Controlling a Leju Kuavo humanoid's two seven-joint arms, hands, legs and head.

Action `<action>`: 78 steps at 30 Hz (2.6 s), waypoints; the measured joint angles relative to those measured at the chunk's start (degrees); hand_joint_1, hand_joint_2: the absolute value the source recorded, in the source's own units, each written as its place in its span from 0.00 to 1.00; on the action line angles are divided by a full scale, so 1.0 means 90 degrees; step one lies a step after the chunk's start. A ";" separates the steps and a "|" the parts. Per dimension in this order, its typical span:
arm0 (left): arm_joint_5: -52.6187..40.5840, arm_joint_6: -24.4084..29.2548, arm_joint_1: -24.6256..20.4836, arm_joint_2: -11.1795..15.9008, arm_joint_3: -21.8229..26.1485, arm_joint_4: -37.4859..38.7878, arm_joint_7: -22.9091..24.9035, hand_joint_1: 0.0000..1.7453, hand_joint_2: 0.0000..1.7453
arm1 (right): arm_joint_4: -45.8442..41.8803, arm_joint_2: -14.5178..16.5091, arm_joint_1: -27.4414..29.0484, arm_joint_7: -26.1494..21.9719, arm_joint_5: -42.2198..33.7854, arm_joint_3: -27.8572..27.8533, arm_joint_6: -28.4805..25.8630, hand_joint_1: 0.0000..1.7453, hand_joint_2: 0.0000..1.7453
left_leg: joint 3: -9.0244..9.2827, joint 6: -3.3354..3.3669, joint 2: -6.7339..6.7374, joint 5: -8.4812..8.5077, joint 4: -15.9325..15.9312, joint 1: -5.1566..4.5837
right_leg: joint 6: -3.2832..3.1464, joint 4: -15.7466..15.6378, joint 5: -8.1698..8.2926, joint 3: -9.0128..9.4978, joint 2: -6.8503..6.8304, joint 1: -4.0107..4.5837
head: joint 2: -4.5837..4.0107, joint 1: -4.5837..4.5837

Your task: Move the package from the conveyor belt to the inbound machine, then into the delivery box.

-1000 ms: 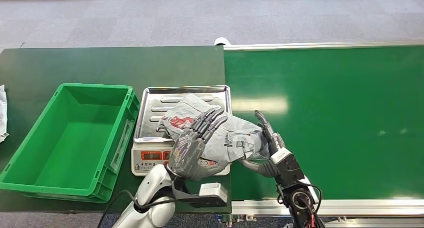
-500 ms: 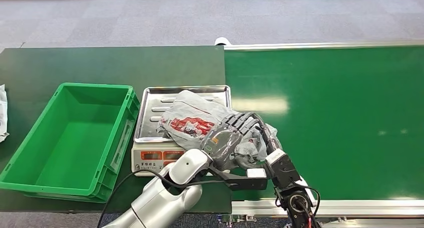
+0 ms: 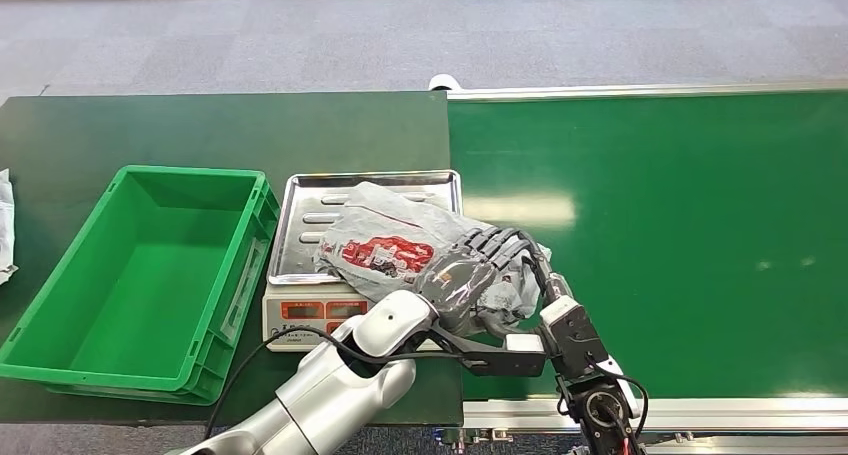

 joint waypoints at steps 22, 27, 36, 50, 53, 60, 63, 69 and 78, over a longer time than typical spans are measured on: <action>0.0161 0.1406 0.0570 0.0468 0.1285 -0.1162 0.0460 0.00 1.00 | -0.0235 0.0119 0.0066 0.0002 -0.0097 0.0009 -0.0131 0.00 1.00 | -0.0001 0.0000 0.0003 0.0001 0.0000 0.0001 | 0.0000 0.0001 0.0000 -0.0002 0.0000 0.0002 | 0.0000 0.0000; -0.0009 0.0993 0.0653 0.0587 0.1470 -0.1207 0.0522 0.00 1.00 | -0.0288 0.0143 0.0107 0.0001 -0.0089 0.0006 -0.0145 0.00 1.00 | -0.0001 0.0000 0.0003 0.0001 0.0000 0.0001 | 0.0000 0.0001 0.0000 -0.0003 0.0001 0.0001 | 0.0000 -0.0001; -0.0264 -0.0554 0.0587 0.0609 0.1340 -0.0443 0.0539 0.00 1.00 | -0.0298 0.0143 0.0124 -0.0043 0.0001 0.0005 -0.0131 0.00 1.00 | 0.0002 0.0000 0.0001 0.0001 0.0000 0.0001 | 0.0000 0.0000 -0.0001 0.0001 -0.0002 0.0001 | -0.0001 -0.0001; 0.0258 -0.0102 0.0544 0.0565 0.1320 -0.0409 0.0166 1.00 1.00 | -0.0422 0.0146 0.0208 -0.0019 0.0053 -0.0011 -0.0131 0.00 1.00 | 0.0025 0.0016 -0.0001 0.0013 0.0001 -0.0001 | 0.0014 -0.0001 0.0011 0.0031 -0.0003 -0.0001 | 0.0000 0.0000; 0.0387 0.0001 0.0686 0.0601 0.1337 -0.0746 0.0050 1.00 1.00 | -0.0455 0.0146 0.0223 -0.0003 0.0052 -0.0011 -0.0131 0.00 1.00 | 0.0018 0.0016 -0.0001 0.0013 0.0001 0.0000 | 0.0015 -0.0001 0.0011 0.0022 -0.0003 -0.0001 | 0.0000 -0.0001; 0.0798 0.0055 0.0836 0.0635 0.1340 -0.1082 -0.0301 1.00 1.00 | -0.0460 0.0144 0.0213 0.0000 0.0032 -0.0006 -0.0119 0.00 1.00 | 0.0001 0.0015 -0.0001 0.0012 0.0001 0.0000 | 0.0015 -0.0001 0.0010 0.0005 -0.0003 0.0000 | 0.0000 -0.0001; 0.1058 0.0025 0.0880 0.0636 0.1339 -0.1129 -0.0522 1.00 1.00 | -0.0456 0.0143 0.0194 0.0000 0.0006 0.0006 -0.0104 0.00 1.00 | 0.0000 0.0016 -0.0001 0.0012 0.0001 0.0000 | 0.0015 -0.0001 0.0010 0.0005 -0.0003 0.0000 | 0.0000 0.0000; 0.1492 0.0484 0.0992 0.0636 0.1378 -0.1308 -0.0896 1.00 1.00 | -0.0453 0.0142 0.0160 0.0000 -0.0026 0.0021 -0.0102 0.00 1.00 | 0.0000 0.0016 -0.0001 0.0013 0.0001 0.0000 | 0.0015 -0.0001 0.0011 0.0004 -0.0003 0.0000 | -0.0001 -0.0001; 0.1362 0.2196 0.1149 0.0692 0.1548 -0.2009 -0.1481 1.00 1.00 | -0.0441 0.0126 0.0087 -0.0004 -0.0160 0.0028 -0.0102 0.00 1.00 | -0.0001 0.0016 -0.0001 0.0012 0.0001 0.0000 | 0.0014 -0.0001 0.0010 0.0003 -0.0003 0.0000 | 0.0000 0.0000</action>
